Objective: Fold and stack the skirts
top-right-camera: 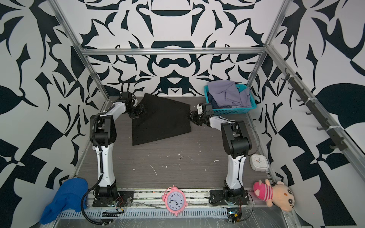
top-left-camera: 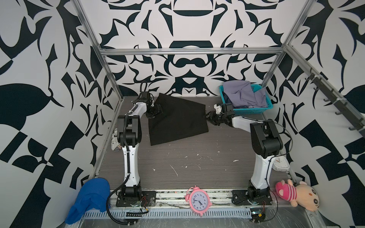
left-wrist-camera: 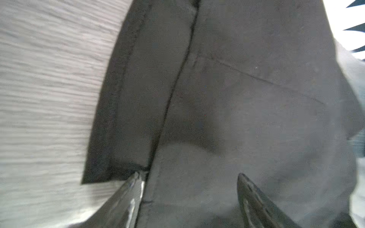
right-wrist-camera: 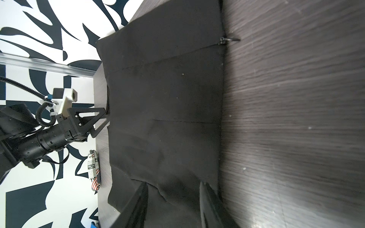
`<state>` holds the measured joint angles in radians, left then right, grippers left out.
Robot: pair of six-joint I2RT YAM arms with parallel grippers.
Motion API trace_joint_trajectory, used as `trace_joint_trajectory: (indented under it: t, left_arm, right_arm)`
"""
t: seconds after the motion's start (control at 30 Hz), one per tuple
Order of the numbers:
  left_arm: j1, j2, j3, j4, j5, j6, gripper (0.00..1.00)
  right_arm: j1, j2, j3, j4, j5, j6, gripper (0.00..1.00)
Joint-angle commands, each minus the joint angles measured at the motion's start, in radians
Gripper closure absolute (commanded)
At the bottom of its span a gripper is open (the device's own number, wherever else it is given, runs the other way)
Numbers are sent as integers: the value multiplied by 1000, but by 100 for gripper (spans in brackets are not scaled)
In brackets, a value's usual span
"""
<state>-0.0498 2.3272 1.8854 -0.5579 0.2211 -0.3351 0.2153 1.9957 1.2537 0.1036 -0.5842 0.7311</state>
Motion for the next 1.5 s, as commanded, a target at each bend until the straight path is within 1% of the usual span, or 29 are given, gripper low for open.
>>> trace_joint_trajectory:
  t: [0.0,0.07,0.17,0.3,0.4,0.5,0.6,0.67,0.73,0.8,0.83,0.9,1.0,1.07,1.17,1.33,1.47]
  left_arm:
    - [-2,-26,-13,-94,-89,25,19]
    - [1,-45,-25,-90,-142,22,16]
    - [1,-55,-24,-100,-149,28,16]
    - [-3,-28,-15,-88,-48,18,17]
    - [-15,-13,-29,-74,-14,4,20]
    - [-23,-12,-72,-26,38,-27,25]
    - [-34,-10,-91,5,66,-45,27]
    - [-39,-3,-86,8,90,-48,32]
    - [-44,-3,-85,16,100,-55,35]
    - [-47,-10,-86,22,97,-58,43]
    - [-47,-14,-87,25,97,-59,49]
    - [-47,-26,-82,25,97,-66,66]
    - [-47,-49,-71,14,78,-65,74]
    - [-48,-72,-72,12,70,-64,86]
    - [-47,-114,-72,6,48,-61,99]
    - [-47,-177,-79,-1,24,-55,100]
    - [-47,-207,-79,-8,24,-50,100]
  right_arm:
    - [-5,-40,7,35,-17,2,53]
    - [-4,-41,4,36,-19,2,53]
    - [-5,-41,3,36,-19,3,54]
    - [-5,-37,10,36,-17,5,54]
    - [-4,-45,7,32,-17,4,54]
    - [-4,-51,9,14,-16,-9,54]
    - [-4,-51,11,11,-16,-13,54]
    - [-4,-46,10,16,-19,-8,54]
    - [-4,-40,10,22,-24,0,54]
    - [-4,-38,7,27,-25,4,54]
    - [-4,-38,5,30,-24,4,54]
    - [-5,-37,1,29,-18,0,54]
    - [-4,-32,1,20,-10,-8,54]
    - [-6,-30,7,9,6,-18,54]
    - [-19,-19,25,-14,25,-28,54]
    - [-33,24,96,-83,40,-73,51]
    - [-29,68,138,-76,6,-69,50]
